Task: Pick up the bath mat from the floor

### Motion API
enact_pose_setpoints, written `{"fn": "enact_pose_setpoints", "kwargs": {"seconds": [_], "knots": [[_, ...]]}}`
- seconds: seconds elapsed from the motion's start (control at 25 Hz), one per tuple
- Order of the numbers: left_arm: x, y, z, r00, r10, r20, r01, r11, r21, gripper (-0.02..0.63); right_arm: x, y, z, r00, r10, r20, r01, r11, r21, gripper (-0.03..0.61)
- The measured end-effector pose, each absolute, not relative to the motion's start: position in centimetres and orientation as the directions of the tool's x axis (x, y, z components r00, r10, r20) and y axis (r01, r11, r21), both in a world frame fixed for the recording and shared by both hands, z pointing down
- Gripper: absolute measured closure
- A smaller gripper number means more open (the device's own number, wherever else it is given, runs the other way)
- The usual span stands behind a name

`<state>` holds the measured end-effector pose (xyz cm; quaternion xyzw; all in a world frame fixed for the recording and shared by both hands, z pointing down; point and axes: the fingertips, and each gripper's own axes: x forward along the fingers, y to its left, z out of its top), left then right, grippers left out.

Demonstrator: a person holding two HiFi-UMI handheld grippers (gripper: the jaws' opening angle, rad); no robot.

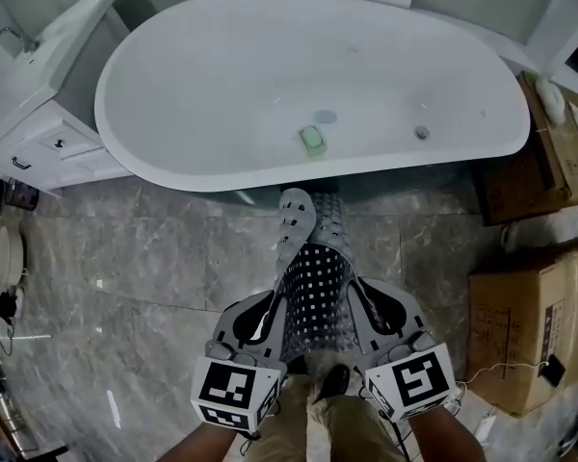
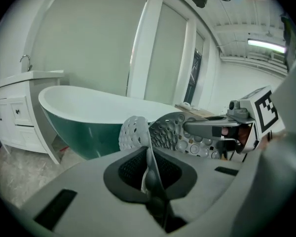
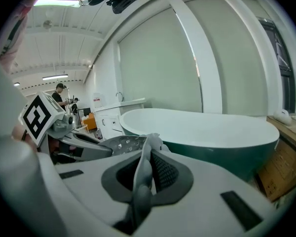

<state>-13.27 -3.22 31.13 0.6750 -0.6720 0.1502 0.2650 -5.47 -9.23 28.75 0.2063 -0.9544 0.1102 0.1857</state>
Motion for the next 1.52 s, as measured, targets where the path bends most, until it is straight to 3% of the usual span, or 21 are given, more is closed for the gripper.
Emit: {"fn": "enact_pose_setpoints", "kwargs": {"seconds": [0.96, 1.52], "knots": [[-12.0, -1.3, 6.2, 0.003, -0.898, 0.44, -0.991, 0.056, 0.121, 0.577, -3.0, -7.5, 3.8, -0.868, -0.399, 0.297, -0.446, 0.889, -0.108, 0.555], [-12.2, -0.4, -2.2, -0.026, -0.933, 0.359, -0.992, 0.069, 0.108, 0.577, -0.7, -7.1, -5.2, -0.869, -0.443, 0.221, -0.464, 0.885, -0.052, 0.555]]}}
